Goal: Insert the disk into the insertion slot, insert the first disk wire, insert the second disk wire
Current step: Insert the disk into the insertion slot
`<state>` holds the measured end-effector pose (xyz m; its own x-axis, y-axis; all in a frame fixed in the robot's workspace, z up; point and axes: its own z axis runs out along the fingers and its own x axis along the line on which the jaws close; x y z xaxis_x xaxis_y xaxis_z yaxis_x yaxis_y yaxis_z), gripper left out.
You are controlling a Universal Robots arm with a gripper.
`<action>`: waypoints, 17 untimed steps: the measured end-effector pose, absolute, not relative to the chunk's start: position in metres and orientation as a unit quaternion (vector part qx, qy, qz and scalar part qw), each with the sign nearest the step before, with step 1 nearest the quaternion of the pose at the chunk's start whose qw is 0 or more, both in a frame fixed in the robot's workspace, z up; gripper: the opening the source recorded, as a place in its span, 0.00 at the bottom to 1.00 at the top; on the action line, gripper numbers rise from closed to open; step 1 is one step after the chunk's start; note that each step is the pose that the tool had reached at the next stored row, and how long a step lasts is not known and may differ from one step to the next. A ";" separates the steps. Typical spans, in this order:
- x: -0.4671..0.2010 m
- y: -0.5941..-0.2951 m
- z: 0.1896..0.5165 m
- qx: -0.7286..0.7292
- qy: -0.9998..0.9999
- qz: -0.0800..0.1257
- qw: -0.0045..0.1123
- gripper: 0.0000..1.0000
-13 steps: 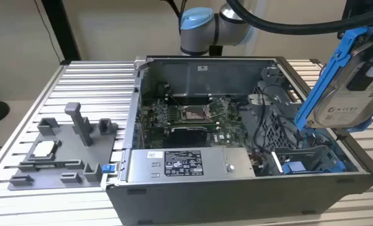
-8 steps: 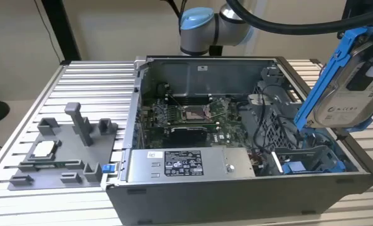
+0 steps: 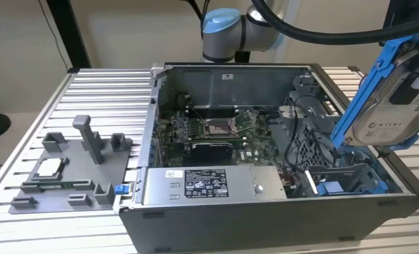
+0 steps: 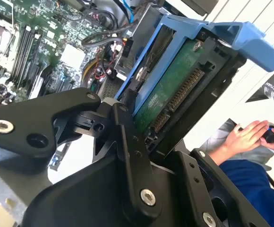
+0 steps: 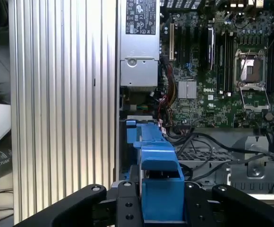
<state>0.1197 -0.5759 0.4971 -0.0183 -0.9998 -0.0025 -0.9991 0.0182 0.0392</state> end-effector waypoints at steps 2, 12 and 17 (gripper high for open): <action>0.120 -0.576 0.495 0.700 -0.714 -0.015 0.013 0.00; 0.120 -0.577 0.481 0.695 -0.719 -0.016 0.014 0.00; 0.120 -0.577 0.471 0.693 -0.720 -0.016 0.014 0.00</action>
<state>0.1198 -0.5768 0.4710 -0.0387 -0.9992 -0.0024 -0.9984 0.0386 0.0422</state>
